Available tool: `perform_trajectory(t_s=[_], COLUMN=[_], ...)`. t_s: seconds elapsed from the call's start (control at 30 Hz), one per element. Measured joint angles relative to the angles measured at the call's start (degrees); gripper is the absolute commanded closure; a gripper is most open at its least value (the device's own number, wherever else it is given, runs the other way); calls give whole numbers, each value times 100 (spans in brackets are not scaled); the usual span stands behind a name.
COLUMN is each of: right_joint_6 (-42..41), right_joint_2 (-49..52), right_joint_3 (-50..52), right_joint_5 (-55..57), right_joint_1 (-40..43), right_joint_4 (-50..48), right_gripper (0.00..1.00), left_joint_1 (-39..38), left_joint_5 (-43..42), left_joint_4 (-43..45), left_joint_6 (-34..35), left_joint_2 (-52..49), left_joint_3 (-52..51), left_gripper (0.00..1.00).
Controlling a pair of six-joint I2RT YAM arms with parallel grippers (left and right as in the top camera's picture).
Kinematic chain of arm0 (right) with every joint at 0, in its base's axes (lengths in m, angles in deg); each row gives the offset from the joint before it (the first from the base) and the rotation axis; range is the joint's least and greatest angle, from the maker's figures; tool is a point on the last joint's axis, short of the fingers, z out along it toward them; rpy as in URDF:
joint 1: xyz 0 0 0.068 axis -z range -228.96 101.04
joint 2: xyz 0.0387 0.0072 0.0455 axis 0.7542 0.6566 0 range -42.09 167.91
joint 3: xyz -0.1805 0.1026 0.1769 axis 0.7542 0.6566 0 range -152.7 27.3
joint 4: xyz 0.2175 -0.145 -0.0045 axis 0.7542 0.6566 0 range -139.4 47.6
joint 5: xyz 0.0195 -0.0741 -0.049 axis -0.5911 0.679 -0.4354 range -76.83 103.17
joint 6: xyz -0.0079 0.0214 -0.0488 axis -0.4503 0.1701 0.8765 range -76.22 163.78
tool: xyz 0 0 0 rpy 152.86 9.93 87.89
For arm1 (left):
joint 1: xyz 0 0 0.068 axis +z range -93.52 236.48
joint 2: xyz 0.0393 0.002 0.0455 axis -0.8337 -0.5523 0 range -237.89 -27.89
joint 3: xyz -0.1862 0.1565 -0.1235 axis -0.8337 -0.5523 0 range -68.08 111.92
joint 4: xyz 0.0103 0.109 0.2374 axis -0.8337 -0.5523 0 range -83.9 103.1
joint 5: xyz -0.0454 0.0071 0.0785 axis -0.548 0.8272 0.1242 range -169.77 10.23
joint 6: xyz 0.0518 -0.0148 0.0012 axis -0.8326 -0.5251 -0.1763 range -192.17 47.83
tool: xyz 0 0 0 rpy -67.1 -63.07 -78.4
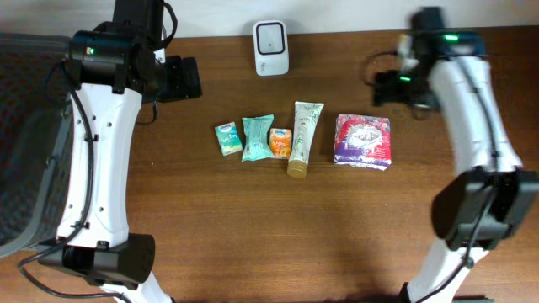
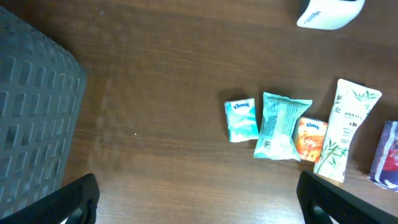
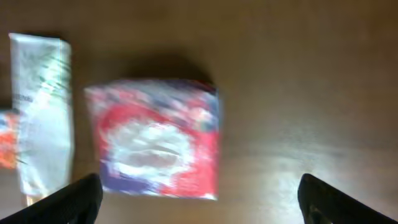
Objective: Scan the item barcode
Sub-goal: 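Move the floral package to the table's right edge and release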
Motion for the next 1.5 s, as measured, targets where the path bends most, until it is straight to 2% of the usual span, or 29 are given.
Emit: perform_trajectory(t_s=[0.1, 0.2, 0.27, 0.3, 0.33, 0.37, 0.47, 0.63, 0.77, 0.83, 1.03, 1.2, 1.37, 1.5], right_joint_6=[612, 966, 1115, 1132, 1145, 1156, 1139, 522, -466, -938, -2476, -3150, -3320, -3366], right_joint_2=[83, 219, 326, 350, 367, 374, 363, 389, 435, 433, 702, 1572, 1985, 1987], right_joint_3=[798, 1550, 2306, 2605, 2898, 3136, 3467, 3167, 1425, 673, 529, 531, 540, 540], right_joint_5=[-1252, -2214, -2824, -2988, -3154, -3381, -3657, -4050, -3840, -3471, -2520, -1711, -769, -667], right_joint_1=[852, 1176, 1209, 1189, 1169, 1143, 992, 560, 109, -79, -966, -1884, -2149, -2120], right_joint_4=[-356, -935, -1731, -1996, -2312, -2535, -2881, -2914, -3139, -3880, -6789, -8251, -8703, -8710], right_gripper=[2, 2, 2, 9, 30, 41, 96, 96, 96, 96, 96, 96, 96, 96], left_joint_1=[0, 0, 0, 0, 0, 0, 0, 0, 0, 0, 0, 0, 0, 0], left_joint_5=[4, 2, 2, 2, 2, 2, 2, 2, 2, 2, 2, 4, 2, 2], left_joint_4=[4, 0, 7, 7, 7, 7, 0, 0, 0, -4, 7, 9, 0, 0], left_joint_6=[0, 0, 0, 0, 0, 0, 0, 0, 0, 0, 0, 0, 0, 0], left_joint_2=[0, 0, 0, 0, 0, 0, 0, 0, 0, 0, 0, 0, 0, 0], left_joint_3=[0, 0, 0, 0, 0, 0, 0, 0, 0, 0, 0, 0, 0, 0], left_gripper=[1, 1, 1, 1, 1, 1, 1, 1, 1, 1, 1, 1, 1, 0])
